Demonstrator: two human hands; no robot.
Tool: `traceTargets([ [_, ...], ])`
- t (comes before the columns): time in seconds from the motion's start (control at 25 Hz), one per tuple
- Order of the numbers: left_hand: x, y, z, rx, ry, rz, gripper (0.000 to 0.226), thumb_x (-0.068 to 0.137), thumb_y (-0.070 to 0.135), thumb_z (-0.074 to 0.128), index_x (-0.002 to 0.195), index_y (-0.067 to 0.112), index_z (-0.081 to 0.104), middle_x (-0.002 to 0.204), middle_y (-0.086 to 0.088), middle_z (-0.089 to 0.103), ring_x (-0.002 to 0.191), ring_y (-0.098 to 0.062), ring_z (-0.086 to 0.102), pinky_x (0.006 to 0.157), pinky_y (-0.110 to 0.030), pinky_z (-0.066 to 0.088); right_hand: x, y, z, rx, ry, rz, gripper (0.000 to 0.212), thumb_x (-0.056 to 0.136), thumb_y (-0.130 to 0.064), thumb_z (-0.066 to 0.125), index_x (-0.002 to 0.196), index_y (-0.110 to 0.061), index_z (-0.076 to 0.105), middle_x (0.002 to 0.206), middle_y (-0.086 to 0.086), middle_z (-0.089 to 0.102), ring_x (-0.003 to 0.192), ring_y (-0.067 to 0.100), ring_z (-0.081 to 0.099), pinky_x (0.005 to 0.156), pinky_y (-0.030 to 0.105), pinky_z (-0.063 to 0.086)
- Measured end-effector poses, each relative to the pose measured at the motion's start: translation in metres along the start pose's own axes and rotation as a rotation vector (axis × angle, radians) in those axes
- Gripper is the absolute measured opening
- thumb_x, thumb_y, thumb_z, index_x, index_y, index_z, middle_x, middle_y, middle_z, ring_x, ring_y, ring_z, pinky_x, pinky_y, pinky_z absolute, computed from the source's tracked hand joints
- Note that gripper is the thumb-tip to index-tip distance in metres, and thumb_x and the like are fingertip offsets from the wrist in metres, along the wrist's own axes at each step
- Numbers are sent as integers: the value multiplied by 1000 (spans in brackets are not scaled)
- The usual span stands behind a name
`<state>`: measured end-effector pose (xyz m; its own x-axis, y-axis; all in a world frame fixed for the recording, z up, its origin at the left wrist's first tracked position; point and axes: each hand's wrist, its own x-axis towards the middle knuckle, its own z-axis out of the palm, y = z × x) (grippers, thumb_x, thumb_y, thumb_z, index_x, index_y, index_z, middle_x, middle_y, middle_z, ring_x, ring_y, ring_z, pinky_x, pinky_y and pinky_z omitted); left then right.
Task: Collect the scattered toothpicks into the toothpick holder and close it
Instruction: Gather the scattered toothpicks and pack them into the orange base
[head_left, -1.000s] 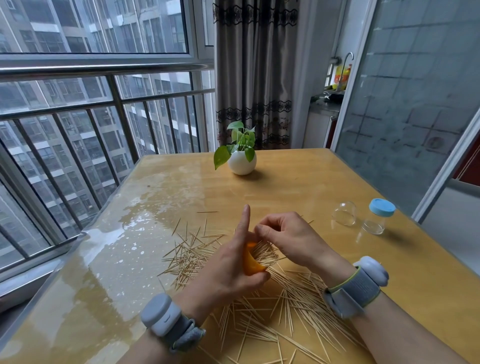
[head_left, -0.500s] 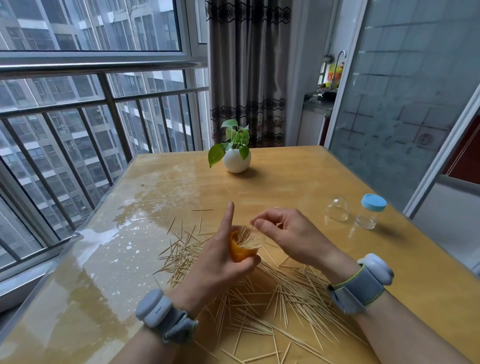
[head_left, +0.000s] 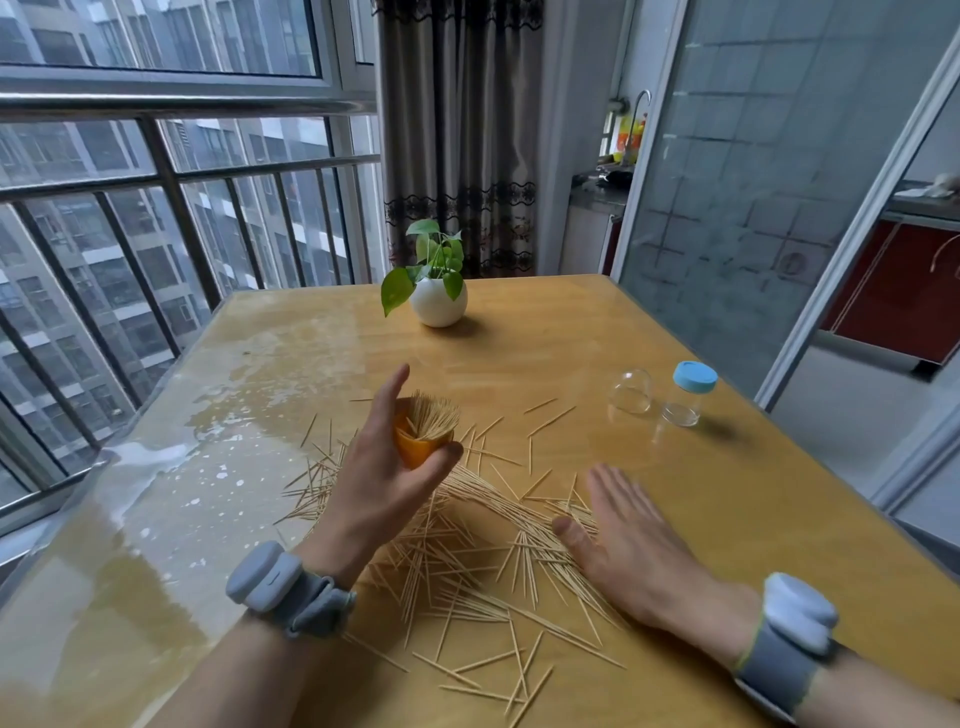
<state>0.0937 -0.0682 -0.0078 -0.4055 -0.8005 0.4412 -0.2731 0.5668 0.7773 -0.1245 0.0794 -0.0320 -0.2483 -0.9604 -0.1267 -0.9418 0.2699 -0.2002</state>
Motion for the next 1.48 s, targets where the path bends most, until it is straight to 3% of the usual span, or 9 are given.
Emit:
traceTargets([
  [0.32,6,-8,-18,37,108,12,97,79,31,80,155,25,20,113,4,57,93,1,59,76,-8,45,32,-77,-4,234,-20,-351,92,89,-74,30,158,-22,1,165,-1,-4,150,9,-5,119,26,-3],
  [0.44,8,-8,-21,48,119,17,97,79,30,80,155,23,20,110,4,58,90,-4,61,75,-14,49,6,-65,-8,65,-97,-494,112,76,-87,38,156,-24,-9,162,-7,-19,148,5,-18,121,27,-8],
  [0.56,9,-9,-20,79,105,39,97,79,31,79,155,23,19,105,2,60,86,-12,62,75,-25,53,-19,-66,18,-276,44,-700,115,73,-88,37,155,-10,15,163,10,15,151,23,12,119,33,7],
  [0.6,9,-10,-19,88,98,43,98,79,32,79,155,23,19,105,2,60,86,-14,62,76,-28,53,-19,-70,21,-309,78,-676,114,75,-90,31,154,-8,21,160,13,24,149,26,20,117,37,11],
  [0.76,9,-13,-22,119,123,31,98,79,30,80,155,21,19,106,0,60,86,-17,62,78,-35,53,24,-85,13,-100,-16,-573,112,74,-87,19,157,-15,-1,165,6,-9,151,19,-13,123,35,-6],
  [1.04,13,-19,-33,100,192,7,98,79,27,80,155,22,18,112,0,59,90,-18,62,83,-39,54,88,-91,-13,-42,-23,-433,117,68,-92,28,155,-15,15,162,8,20,147,24,22,120,41,19],
  [1.24,15,-23,-32,135,198,6,100,79,29,79,156,21,16,110,-2,59,87,-20,62,81,-42,55,96,-92,-46,-223,-270,-439,108,58,-96,45,131,-17,44,128,6,53,114,24,52,100,46,45],
  [1.36,15,-25,-30,144,202,2,100,78,32,79,155,23,15,112,-3,59,89,-21,62,82,-44,54,95,-102,-54,-149,-329,-408,106,54,-97,48,119,-13,51,111,5,60,99,24,59,89,47,52],
  [1.48,15,-26,-29,142,192,-6,101,78,32,79,156,24,14,112,-3,59,89,-22,62,82,-45,54,90,-112,-49,-273,-257,-360,93,58,-90,56,110,-13,52,105,1,49,98,22,50,89,42,47],
])
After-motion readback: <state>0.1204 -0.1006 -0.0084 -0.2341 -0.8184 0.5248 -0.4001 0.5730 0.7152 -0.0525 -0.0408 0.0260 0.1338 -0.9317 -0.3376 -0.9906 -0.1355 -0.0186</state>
